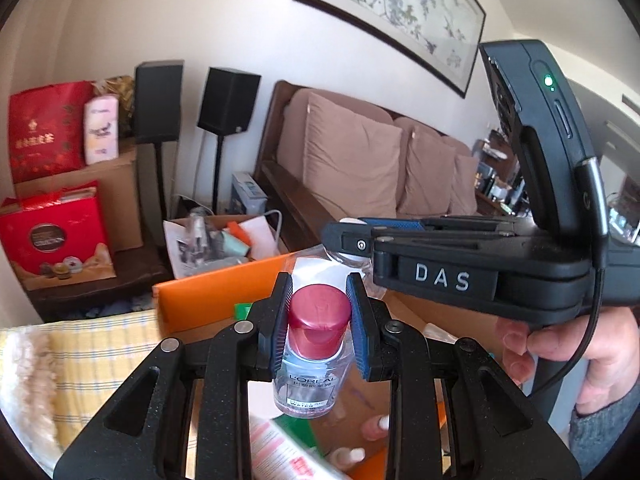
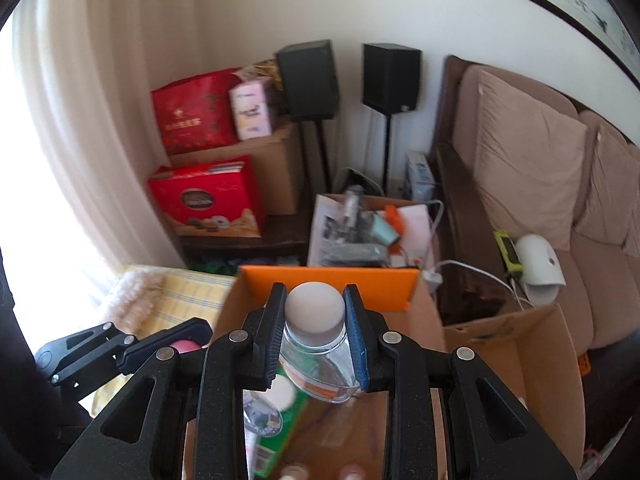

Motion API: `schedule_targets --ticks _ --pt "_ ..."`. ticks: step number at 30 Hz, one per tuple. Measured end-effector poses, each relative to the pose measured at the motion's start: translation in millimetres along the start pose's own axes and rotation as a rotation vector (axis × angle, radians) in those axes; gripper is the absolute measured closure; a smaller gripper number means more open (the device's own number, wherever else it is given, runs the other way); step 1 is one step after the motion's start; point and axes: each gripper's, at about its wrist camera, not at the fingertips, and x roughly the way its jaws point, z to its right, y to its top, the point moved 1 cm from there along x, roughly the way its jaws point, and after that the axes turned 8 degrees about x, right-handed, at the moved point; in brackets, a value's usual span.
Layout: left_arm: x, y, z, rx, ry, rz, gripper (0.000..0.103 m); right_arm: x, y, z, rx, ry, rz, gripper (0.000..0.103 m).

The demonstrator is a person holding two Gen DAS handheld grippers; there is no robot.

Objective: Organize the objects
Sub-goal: 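Carry both bottles over the cardboard box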

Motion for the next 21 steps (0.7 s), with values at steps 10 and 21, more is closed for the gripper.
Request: schedule_targets --ticks 10,21 --pt "78.2 6.3 11.8 0.047 0.002 -0.076 0.078 54.9 7.1 51.9 0.056 -0.052 -0.049 0.075" --pt "145.1 0.3 4.6 0.129 0.045 -0.159 0.078 110.8 9.7 76.6 0.096 -0.035 -0.076 0.075"
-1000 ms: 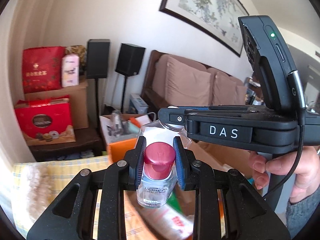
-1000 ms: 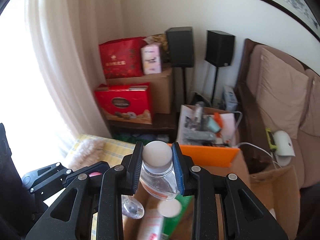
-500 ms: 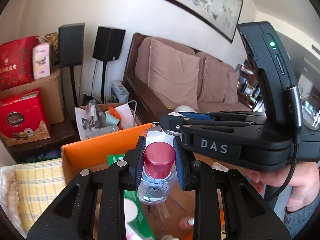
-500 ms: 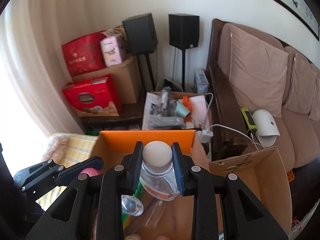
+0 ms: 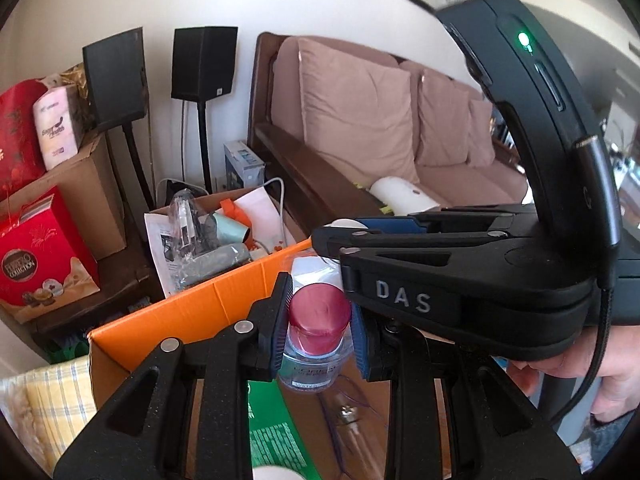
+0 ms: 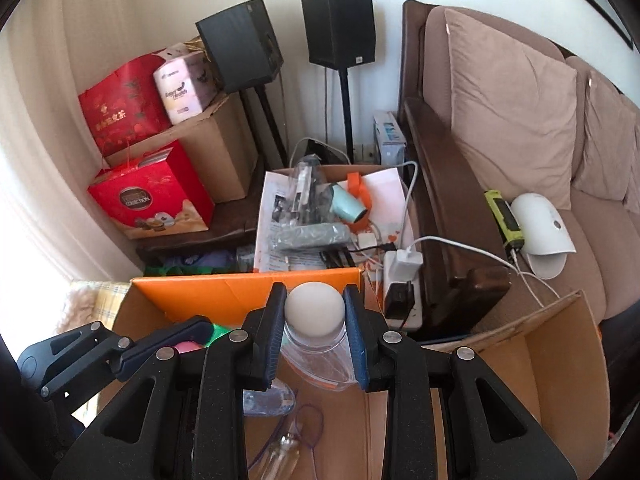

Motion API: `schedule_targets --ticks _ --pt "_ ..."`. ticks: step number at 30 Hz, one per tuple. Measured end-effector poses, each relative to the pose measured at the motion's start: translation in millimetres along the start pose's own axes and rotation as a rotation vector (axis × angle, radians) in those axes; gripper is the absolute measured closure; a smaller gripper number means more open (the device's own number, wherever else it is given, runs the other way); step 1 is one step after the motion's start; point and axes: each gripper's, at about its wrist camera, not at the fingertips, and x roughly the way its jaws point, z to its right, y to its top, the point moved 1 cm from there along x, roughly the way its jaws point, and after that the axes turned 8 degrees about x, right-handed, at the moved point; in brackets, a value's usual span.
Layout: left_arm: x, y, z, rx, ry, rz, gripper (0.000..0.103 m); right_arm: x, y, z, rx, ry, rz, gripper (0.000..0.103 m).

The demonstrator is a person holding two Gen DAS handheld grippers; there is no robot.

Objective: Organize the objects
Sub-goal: 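Carry both bottles over the cardboard box, then lower both bottles into the box and open both grippers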

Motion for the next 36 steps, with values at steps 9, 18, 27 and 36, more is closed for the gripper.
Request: schedule_targets --ticks 9,18,27,36 --pt "18.2 -6.0 -2.6 0.02 0.046 -0.07 0.078 2.9 0.0 -5.3 -0.028 0.026 0.013 0.073" --pt "-6.2 -7.8 -11.5 -0.037 0.038 -0.075 0.04 -24.3 -2.6 -6.6 -0.015 0.02 0.036 0.038" --pt "-71.2 -19.4 -25.8 -0.101 0.044 -0.035 0.015 -64.3 -19.9 -14.9 -0.022 0.033 0.087 0.024" --pt "-112.1 -39.2 -40.2 -0.157 0.084 -0.042 0.01 -79.1 -48.1 -43.9 -0.082 0.021 0.071 0.014"
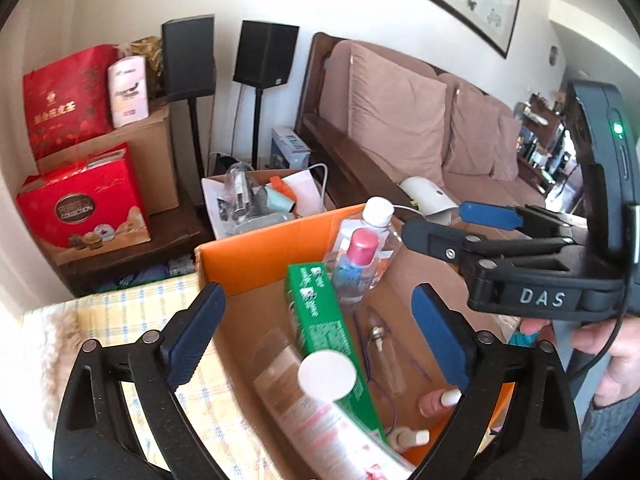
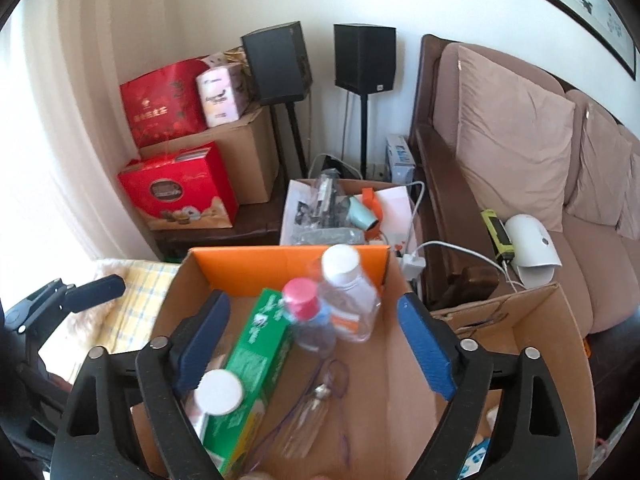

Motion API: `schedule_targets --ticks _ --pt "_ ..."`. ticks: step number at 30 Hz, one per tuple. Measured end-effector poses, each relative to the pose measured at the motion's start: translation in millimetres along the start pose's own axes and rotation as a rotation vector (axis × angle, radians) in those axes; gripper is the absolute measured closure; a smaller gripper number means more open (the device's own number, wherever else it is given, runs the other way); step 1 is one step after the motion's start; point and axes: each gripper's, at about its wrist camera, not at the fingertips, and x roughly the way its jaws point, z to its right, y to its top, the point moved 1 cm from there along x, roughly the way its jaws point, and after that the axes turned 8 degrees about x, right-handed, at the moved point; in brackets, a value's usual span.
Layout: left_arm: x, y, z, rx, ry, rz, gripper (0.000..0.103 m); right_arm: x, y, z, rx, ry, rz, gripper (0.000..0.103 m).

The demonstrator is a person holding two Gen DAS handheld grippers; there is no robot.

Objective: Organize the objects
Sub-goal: 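Lower both bottles into the box and open both grippers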

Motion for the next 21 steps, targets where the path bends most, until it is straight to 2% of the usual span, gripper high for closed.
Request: schedule_targets --ticks 4,6,9,13,21 --pt "-17.6 -8.7 -8.4 -0.025 0.018 0.005 0.01 -4.9 -12.4 -13.7 -0.01 0.008 -0.005 0.014" --pt "-29.2 -14.8 -12.8 -0.037 0.033 0.019 0.003 -7.9 -18.2 -21.1 -0.025 0.008 -0.003 0.013" --pt "-43.5 -23.0 -21.1 -0.065 0.042 0.031 0.001 -13.5 -27.0 -33.4 -0.044 0.01 0.006 0.012" --pt "-58.3 -34.8 -35.2 -0.092 0.065 0.03 0.0 -21.6 -37.9 -51.2 -0.068 0.028 0.021 0.001" --pt "-85.2 -60.9 -65.6 -0.15 0.137 0.015 0.0 -32.5 -54.7 -84.0 -0.102 0.061 0.039 0.001"
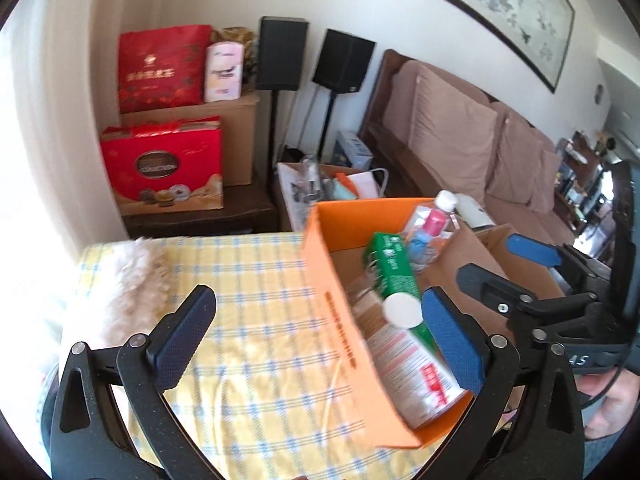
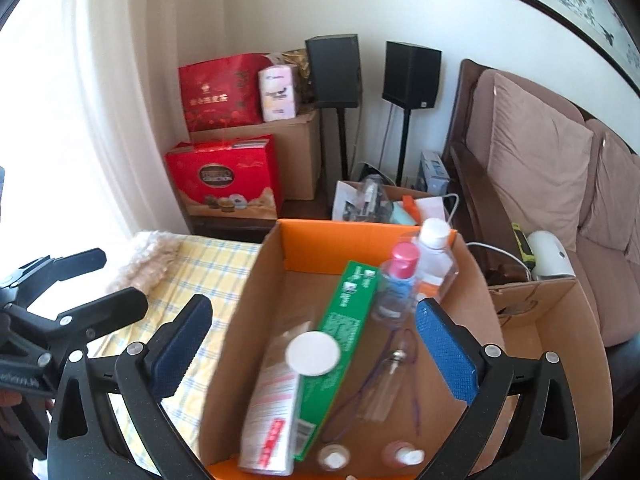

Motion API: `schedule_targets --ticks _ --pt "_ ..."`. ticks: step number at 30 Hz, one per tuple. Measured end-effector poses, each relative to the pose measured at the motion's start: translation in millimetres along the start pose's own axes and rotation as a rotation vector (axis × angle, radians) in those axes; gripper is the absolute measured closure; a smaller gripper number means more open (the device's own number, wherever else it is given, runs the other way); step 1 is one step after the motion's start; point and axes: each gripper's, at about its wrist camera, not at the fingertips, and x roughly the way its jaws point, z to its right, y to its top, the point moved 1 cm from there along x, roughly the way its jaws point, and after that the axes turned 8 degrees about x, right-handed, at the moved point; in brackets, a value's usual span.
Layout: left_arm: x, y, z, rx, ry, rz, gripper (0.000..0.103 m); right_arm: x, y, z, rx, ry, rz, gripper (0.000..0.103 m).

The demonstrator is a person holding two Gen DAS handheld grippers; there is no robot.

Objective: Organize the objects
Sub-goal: 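Lower both bottles into the box and open both grippers, then withdraw both grippers and move them to the white feather duster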

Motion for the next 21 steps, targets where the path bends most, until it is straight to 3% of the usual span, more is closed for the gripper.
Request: schedule_targets --ticks 21 --pt "-52.0 -72.3 -89.6 -0.063 0.162 -0.031 0.0 7.3 -40.9 -97.4 -0.085 0.093 -0.044 0.0"
